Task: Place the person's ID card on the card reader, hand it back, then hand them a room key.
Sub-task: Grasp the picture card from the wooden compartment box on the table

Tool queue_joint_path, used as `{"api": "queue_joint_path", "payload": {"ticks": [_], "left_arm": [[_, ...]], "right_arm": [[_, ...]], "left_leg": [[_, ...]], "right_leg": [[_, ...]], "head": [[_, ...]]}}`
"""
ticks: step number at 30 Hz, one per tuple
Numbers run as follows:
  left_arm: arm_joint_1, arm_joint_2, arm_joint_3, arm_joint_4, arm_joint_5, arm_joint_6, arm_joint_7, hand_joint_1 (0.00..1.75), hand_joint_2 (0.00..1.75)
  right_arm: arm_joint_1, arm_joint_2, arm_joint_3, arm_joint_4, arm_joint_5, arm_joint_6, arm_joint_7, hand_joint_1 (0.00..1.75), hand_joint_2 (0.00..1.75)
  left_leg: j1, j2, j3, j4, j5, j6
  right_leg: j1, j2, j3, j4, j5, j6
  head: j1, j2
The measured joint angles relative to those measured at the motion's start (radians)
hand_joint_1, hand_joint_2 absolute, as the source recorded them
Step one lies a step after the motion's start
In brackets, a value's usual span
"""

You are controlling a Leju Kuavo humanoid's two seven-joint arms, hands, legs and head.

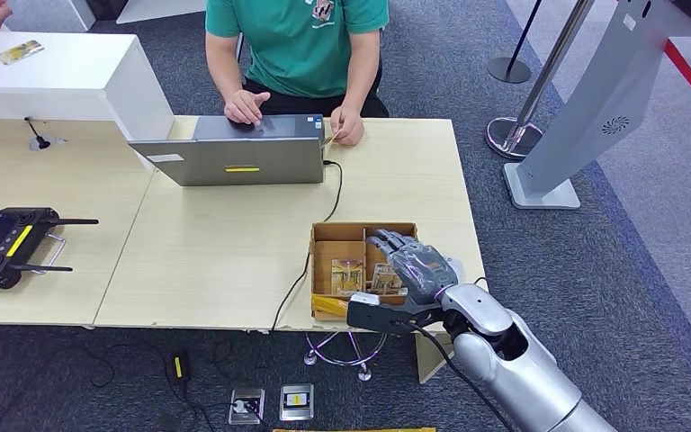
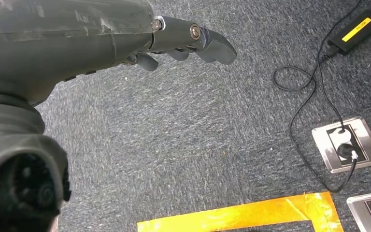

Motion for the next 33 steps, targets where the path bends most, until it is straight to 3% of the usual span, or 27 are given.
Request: {"api": "queue_joint_path", "payload": {"ticks": [24, 25, 29, 31, 33], "left_arm": [[0.0, 0.002, 0.0, 0.0, 0.013, 0.007, 0.0, 0.0, 0.0], [0.0, 0.002, 0.0, 0.0, 0.014, 0.008, 0.0, 0.0, 0.0], [0.0, 0.002, 0.0, 0.0, 0.02, 0.014, 0.0, 0.0, 0.0], [0.0, 0.002, 0.0, 0.0, 0.022, 0.014, 0.0, 0.0, 0.0], [0.0, 0.002, 0.0, 0.0, 0.025, 0.014, 0.0, 0.0, 0.0]], "right_arm": [[-0.02, 0.014, 0.0, 0.046, -0.005, 0.004, -0.015, 0.02, 1.75], [-0.024, 0.017, 0.0, 0.048, -0.005, 0.005, -0.019, 0.05, 1.75], [-0.034, 0.027, 0.0, 0.059, -0.005, 0.005, -0.031, 0.47, 1.75], [-0.035, 0.032, 0.0, 0.064, -0.005, 0.005, -0.034, 0.57, 1.75], [-0.035, 0.036, 0.0, 0.069, -0.006, 0.005, -0.036, 0.56, 1.75]], "left_leg": [[0.0, 0.0, 0.0, 0.0, 0.0, 0.0], [0.0, 0.0, 0.0, 0.0, 0.0, 0.0], [0.0, 0.0, 0.0, 0.0, 0.0, 0.0], [0.0, 0.0, 0.0, 0.0, 0.0, 0.0], [0.0, 0.0, 0.0, 0.0, 0.0, 0.0]], "right_leg": [[0.0, 0.0, 0.0, 0.0, 0.0, 0.0], [0.0, 0.0, 0.0, 0.0, 0.0, 0.0], [0.0, 0.0, 0.0, 0.0, 0.0, 0.0], [0.0, 0.0, 0.0, 0.0, 0.0, 0.0], [0.0, 0.0, 0.0, 0.0, 0.0, 0.0]], "head": [[0.0, 0.0], [0.0, 0.0], [0.0, 0.0], [0.0, 0.0], [0.0, 0.0]]}}
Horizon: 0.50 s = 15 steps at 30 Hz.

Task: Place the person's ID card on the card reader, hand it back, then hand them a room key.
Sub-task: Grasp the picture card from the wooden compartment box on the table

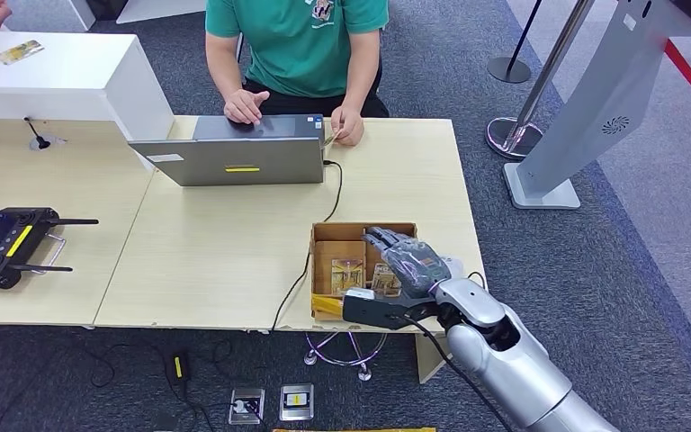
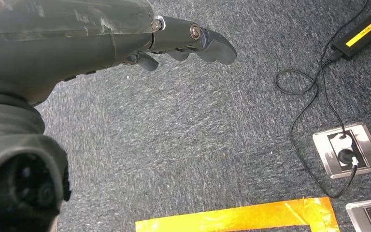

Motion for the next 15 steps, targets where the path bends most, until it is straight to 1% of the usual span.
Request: {"api": "queue_joint_path", "payload": {"ticks": [1, 2, 5, 6, 15], "left_arm": [[0.0, 0.0, 0.0, 0.0, 0.002, 0.0, 0.0, 0.0, 0.0], [0.0, -0.001, 0.0, 0.0, 0.003, 0.0, 0.0, 0.0, 0.0], [0.0, -0.002, 0.0, 0.0, 0.004, 0.0, 0.0, 0.0, 0.0], [0.0, -0.002, 0.0, 0.0, 0.004, 0.0, 0.0, 0.0, 0.0], [0.0, -0.002, 0.0, 0.0, 0.004, 0.0, 0.0, 0.0, 0.0]], "right_arm": [[0.0, 0.001, 0.0, 0.002, 0.0, 0.0, -0.001, 0.55, 1.75], [-0.001, 0.003, 0.0, 0.004, 0.0, 0.001, -0.002, 0.46, 1.75], [-0.002, 0.005, 0.0, 0.01, -0.002, 0.004, -0.004, 0.07, 1.75], [-0.002, 0.005, 0.0, 0.012, -0.003, 0.005, -0.004, 0.0, 1.75], [-0.002, 0.005, -0.004, 0.021, -0.009, 0.013, 0.009, 0.0, 1.75]], "left_leg": [[0.0, 0.0, 0.0, 0.0, 0.0, 0.0], [0.0, 0.0, 0.0, 0.0, 0.0, 0.0], [0.0, 0.0, 0.0, 0.0, 0.0, 0.0], [0.0, 0.0, 0.0, 0.0, 0.0, 0.0], [0.0, 0.0, 0.0, 0.0, 0.0, 0.0]], "right_leg": [[0.0, 0.0, 0.0, 0.0, 0.0, 0.0], [0.0, 0.0, 0.0, 0.0, 0.0, 0.0], [0.0, 0.0, 0.0, 0.0, 0.0, 0.0], [0.0, 0.0, 0.0, 0.0, 0.0, 0.0], [0.0, 0.0, 0.0, 0.0, 0.0, 0.0]], "head": [[0.0, 0.0], [0.0, 0.0], [0.0, 0.0], [0.0, 0.0], [0.0, 0.0]]}}
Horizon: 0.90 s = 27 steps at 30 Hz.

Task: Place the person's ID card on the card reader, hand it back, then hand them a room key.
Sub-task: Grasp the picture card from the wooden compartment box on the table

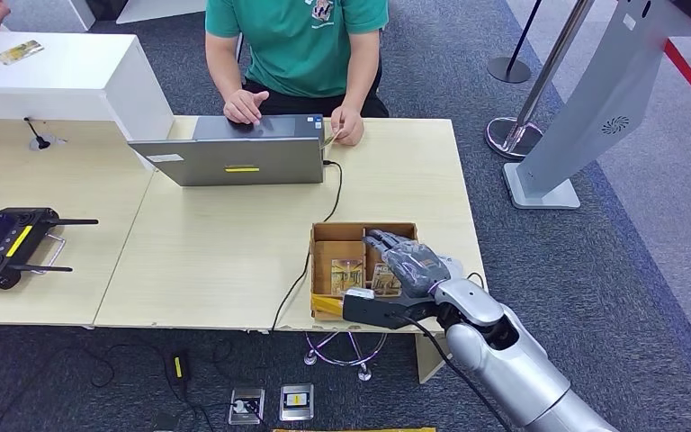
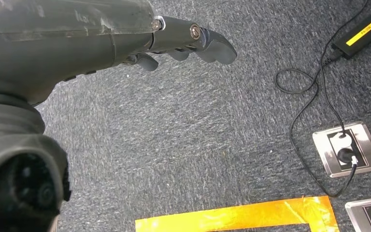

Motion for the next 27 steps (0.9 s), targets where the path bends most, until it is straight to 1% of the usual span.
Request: {"api": "queue_joint_path", "payload": {"ticks": [12, 20, 27], "left_arm": [[0.001, 0.0, 0.0, 0.0, 0.006, 0.002, 0.0, 0.0, 0.0], [0.002, 0.0, 0.0, 0.0, 0.018, 0.011, 0.0, 0.0, 0.0], [0.002, 0.0, 0.0, 0.0, 0.025, 0.019, 0.0, 0.0, 0.0]], "right_arm": [[0.005, -0.015, -0.029, 0.0, -0.009, 0.002, 0.014, 0.0, 1.75], [0.003, -0.033, -0.056, 0.0, -0.012, 0.002, 0.005, 0.0, 1.75], [0.001, -0.034, -0.061, 0.0, -0.004, -0.001, -0.01, 0.0, 1.75]], "left_leg": [[0.0, 0.0, 0.0, 0.0, 0.0, 0.0], [0.0, 0.0, 0.0, 0.0, 0.0, 0.0], [0.0, 0.0, 0.0, 0.0, 0.0, 0.0]], "right_leg": [[0.0, 0.0, 0.0, 0.0, 0.0, 0.0], [0.0, 0.0, 0.0, 0.0, 0.0, 0.0], [0.0, 0.0, 0.0, 0.0, 0.0, 0.0]], "head": [[0.0, 0.0], [0.0, 0.0], [0.0, 0.0]]}}
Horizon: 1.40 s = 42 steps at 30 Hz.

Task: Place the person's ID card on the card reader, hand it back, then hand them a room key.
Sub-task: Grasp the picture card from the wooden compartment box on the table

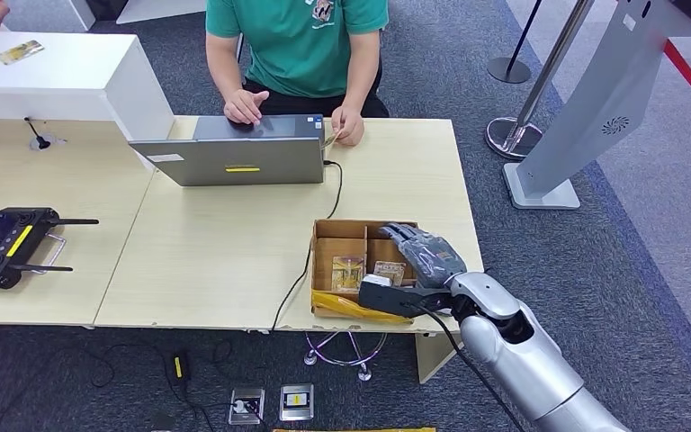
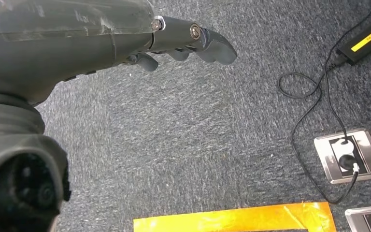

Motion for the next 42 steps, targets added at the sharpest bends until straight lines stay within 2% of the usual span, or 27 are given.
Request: {"api": "queue_joint_path", "payload": {"ticks": [6, 7, 10, 11, 27, 42], "left_arm": [[0.0, 0.0, 0.0, 0.0, 0.0, 0.007, 0.0, 0.0, 0.0], [0.0, 0.0, 0.0, 0.0, 0.0, 0.009, 0.0, 0.0, 0.0], [0.0, -0.001, 0.0, 0.0, 0.0, 0.015, 0.0, 0.0, 0.0], [0.0, -0.001, 0.0, 0.0, 0.0, 0.017, 0.0, 0.0, 0.0], [0.003, 0.0, 0.0, -0.033, -0.011, 0.028, 0.011, 0.0, 0.0], [0.012, 0.008, 0.0, -0.069, -0.033, 0.04, 0.023, 0.0, 0.0]], "right_arm": [[-0.006, 0.0, 0.0, 0.005, 0.005, 0.0, -0.013, 0.0, 1.75], [-0.007, 0.0, 0.0, 0.007, 0.006, 0.0, -0.016, 0.24, 1.75], [-0.01, 0.0, 0.0, 0.01, 0.009, 0.002, -0.024, 1.52, 1.75], [-0.012, 0.001, 0.001, 0.012, 0.01, 0.004, -0.028, 1.72, 1.75], [-0.031, 0.002, 0.006, 0.031, -0.004, 0.06, -0.036, 1.75, 1.75], [-0.031, -0.008, 0.004, 0.031, -0.006, 0.041, -0.041, 1.75, 1.75]], "left_leg": [[0.0, 0.0, 0.0, 0.0, 0.0, 0.0], [0.0, 0.0, 0.0, 0.0, 0.0, 0.0], [0.0, 0.0, 0.0, 0.0, 0.0, 0.0], [0.0, 0.0, 0.0, 0.0, 0.0, 0.0], [0.0, 0.0, 0.0, 0.0, 0.0, 0.0], [0.0, 0.0, 0.0, 0.0, 0.0, 0.0]], "right_leg": [[0.0, 0.0, 0.0, 0.0, 0.0, 0.0], [0.0, 0.0, 0.0, 0.0, 0.0, 0.0], [0.0, 0.0, 0.0, 0.0, 0.0, 0.0], [0.0, 0.0, 0.0, 0.0, 0.0, 0.0], [0.0, 0.0, 0.0, 0.0, 0.0, 0.0], [0.0, 0.0, 0.0, 0.0, 0.0, 0.0]], "head": [[0.0, 0.0], [0.0, 0.0], [0.0, 0.0], [0.0, 0.0], [0.0, 0.0], [0.0, 0.0]]}}
